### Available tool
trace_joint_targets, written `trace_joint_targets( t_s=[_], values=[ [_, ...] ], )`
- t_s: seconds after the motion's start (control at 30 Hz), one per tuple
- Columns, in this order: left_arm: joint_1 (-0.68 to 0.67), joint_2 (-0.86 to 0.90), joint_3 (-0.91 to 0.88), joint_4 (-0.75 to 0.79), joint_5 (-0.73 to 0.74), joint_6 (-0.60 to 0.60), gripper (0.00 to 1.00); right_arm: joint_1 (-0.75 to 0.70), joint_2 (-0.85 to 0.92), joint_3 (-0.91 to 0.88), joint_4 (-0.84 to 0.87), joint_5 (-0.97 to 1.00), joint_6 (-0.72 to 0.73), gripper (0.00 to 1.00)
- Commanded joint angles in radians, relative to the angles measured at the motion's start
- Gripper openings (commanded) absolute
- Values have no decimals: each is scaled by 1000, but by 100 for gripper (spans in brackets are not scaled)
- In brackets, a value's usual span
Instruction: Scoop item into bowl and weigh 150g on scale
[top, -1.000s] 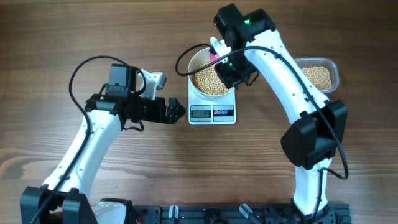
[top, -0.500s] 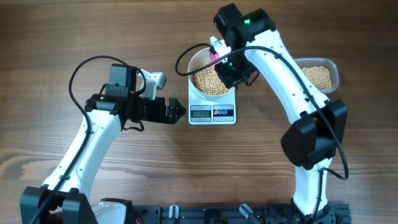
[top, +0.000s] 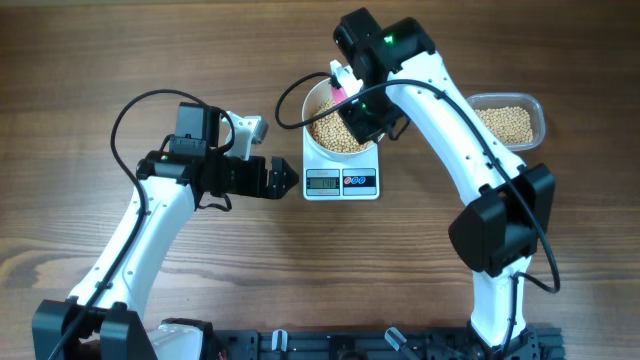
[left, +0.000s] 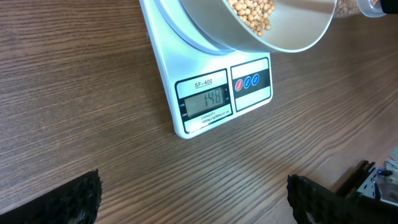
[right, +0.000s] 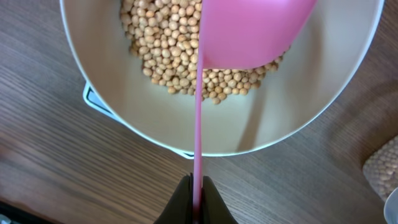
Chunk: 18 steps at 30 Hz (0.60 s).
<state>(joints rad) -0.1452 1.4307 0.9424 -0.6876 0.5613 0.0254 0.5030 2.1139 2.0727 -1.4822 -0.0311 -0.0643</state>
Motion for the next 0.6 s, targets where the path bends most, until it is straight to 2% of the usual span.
trace_joint_targets(
  t_s=[0.0,0.27,0.57],
  values=[
    [-3,4,19,3,-6,20,100,1,-40,28,-20,8,13,4],
    [-3,4,19,3,-6,20,100,1,-42,28,-19,6,13,4],
    [-3,4,19,3,-6,20,100,-25,-42,28,-48,-135,-14,4]
  ],
)
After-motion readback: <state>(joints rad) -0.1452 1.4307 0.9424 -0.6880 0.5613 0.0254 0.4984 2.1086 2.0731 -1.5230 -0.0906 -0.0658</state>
